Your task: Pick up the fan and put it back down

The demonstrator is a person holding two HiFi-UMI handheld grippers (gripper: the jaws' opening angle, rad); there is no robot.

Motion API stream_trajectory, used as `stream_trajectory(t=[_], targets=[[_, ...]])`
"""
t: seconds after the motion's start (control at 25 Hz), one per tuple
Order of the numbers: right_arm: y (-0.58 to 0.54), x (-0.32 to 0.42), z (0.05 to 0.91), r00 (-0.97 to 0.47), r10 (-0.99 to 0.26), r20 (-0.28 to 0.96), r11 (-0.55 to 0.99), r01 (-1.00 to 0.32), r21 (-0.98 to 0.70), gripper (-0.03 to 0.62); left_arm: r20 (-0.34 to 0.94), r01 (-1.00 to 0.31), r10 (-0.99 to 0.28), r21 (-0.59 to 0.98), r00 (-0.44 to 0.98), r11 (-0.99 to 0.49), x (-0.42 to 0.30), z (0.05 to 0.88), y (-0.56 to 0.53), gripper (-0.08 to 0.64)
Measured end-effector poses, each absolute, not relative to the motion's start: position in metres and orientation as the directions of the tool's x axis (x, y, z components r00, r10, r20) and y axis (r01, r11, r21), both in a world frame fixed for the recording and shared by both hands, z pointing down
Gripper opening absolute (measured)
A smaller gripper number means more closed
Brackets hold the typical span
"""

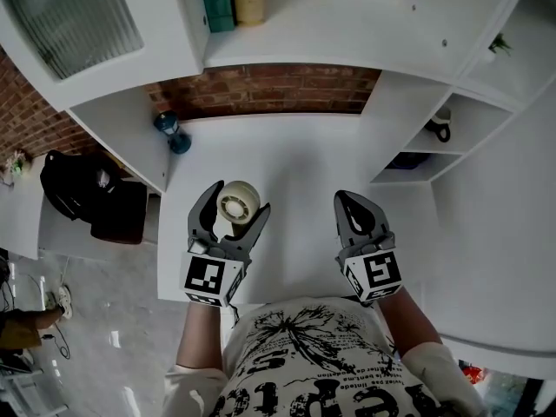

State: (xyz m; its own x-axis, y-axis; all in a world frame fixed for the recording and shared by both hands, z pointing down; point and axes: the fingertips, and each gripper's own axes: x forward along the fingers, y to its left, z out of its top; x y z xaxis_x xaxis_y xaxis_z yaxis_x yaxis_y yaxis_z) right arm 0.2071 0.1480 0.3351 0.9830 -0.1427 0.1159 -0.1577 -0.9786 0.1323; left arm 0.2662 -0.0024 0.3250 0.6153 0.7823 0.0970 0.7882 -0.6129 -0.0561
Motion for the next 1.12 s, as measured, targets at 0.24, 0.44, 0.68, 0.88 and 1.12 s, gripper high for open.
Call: stream_trajectory(t=[0.24,0.44,0.68,0.88,1.12], targets=[[0.154,0.211,0.354,0.978,-0.142,0.152,-0.981,-0.159,0.110,0.015,0.191,0.791,0.771,-0.054,0.607,-0.609,0.274,0.362,0.013,0.376],[0.165,0.218,0.378,0.973,-0.139,0.186,-0.981,-0.161,0.111,0.015,0.280,0.791,0.754,-0.037,0.595,-0.610,0.283,0.408,0.028,0.376],[0.179,0.224,0.413,0.960,-0.136,0.246,-0.984,-0.160,0.080,0.015,0.398,0.790,0.725,0.003,0.562,-0.614,0.291,0.465,0.043,0.376],[0.188,0.232,0.444,0.943,-0.150,0.297,-0.983,-0.173,0.054,0.015,0.517,0.785,0.689,0.051,0.508,-0.617,0.298,0.529,0.060,0.376],[0.201,0.242,0.476,0.919,-0.161,0.359,-0.983,-0.183,0.027,0.015,0.636,0.781,0.648,0.112,0.418,-0.614,0.295,0.595,0.077,0.376]])
